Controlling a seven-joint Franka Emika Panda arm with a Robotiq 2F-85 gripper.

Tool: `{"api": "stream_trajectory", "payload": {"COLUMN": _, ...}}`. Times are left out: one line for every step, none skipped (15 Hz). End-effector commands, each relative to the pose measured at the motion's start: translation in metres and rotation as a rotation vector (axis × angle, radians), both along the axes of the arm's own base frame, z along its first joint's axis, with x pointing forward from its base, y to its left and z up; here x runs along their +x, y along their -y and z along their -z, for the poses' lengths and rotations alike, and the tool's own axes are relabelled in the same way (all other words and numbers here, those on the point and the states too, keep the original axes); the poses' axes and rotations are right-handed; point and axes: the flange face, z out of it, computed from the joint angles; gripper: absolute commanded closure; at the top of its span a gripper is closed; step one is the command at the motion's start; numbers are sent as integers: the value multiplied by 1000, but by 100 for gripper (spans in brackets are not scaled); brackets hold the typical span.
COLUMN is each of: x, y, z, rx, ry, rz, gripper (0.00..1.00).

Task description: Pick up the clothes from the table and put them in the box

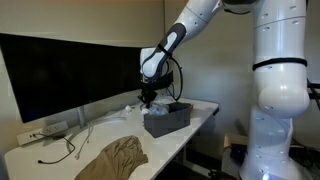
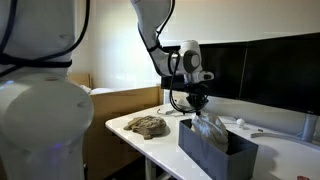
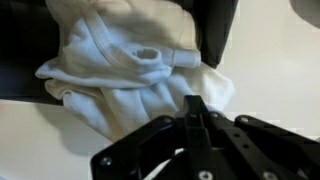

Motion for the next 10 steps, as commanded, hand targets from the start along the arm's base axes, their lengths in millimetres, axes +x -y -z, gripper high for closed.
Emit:
{"api": "stream_trajectory", "payload": {"x": 5, "y": -2, "z": 0, "rx": 28, "ry": 15, "rz": 96, "gripper": 100}}
{"api": "stream_trajectory", "payload": {"x": 6, "y": -3, "z": 0, "rx": 32, "ry": 16, "rz": 122, "gripper": 100}}
{"api": "stream_trajectory", "payload": {"x": 6, "y": -4, "z": 0, "rx": 40, "ry": 10, "rz": 138, "gripper": 100}}
{"api": "stream_trajectory", "payload": {"x": 6, "y": -5, "z": 0, "rx": 42, "ry": 10, "rz": 149, "gripper": 100}}
{"api": "stream_trajectory", "payload": {"x": 6, "y": -5, "z": 1, "rx": 34, "ry": 19, "rz": 144, "gripper": 74}}
{"api": "stream_trajectory", "payload": {"x": 7, "y": -4, "z": 1, "rx": 19, "ry": 25, "rz": 141, "gripper": 72}}
{"api": "stream_trajectory", "payload": {"x": 7, "y": -2, "z": 2, "rx": -1, "ry": 31, "rz": 129, "gripper": 68}}
{"api": "stream_trajectory", "payload": {"x": 8, "y": -1, "z": 2, "rx": -14, "ry": 37, "rz": 117, "gripper": 60}}
{"api": "stream_trajectory", "payload": {"x": 8, "y": 0, "z": 2, "rx": -26, "ry": 47, "rz": 94, "gripper": 55}}
{"api": "stream_trajectory", "payload": {"x": 9, "y": 2, "z": 2, "rx": -37, "ry": 58, "rz": 79, "gripper": 47}}
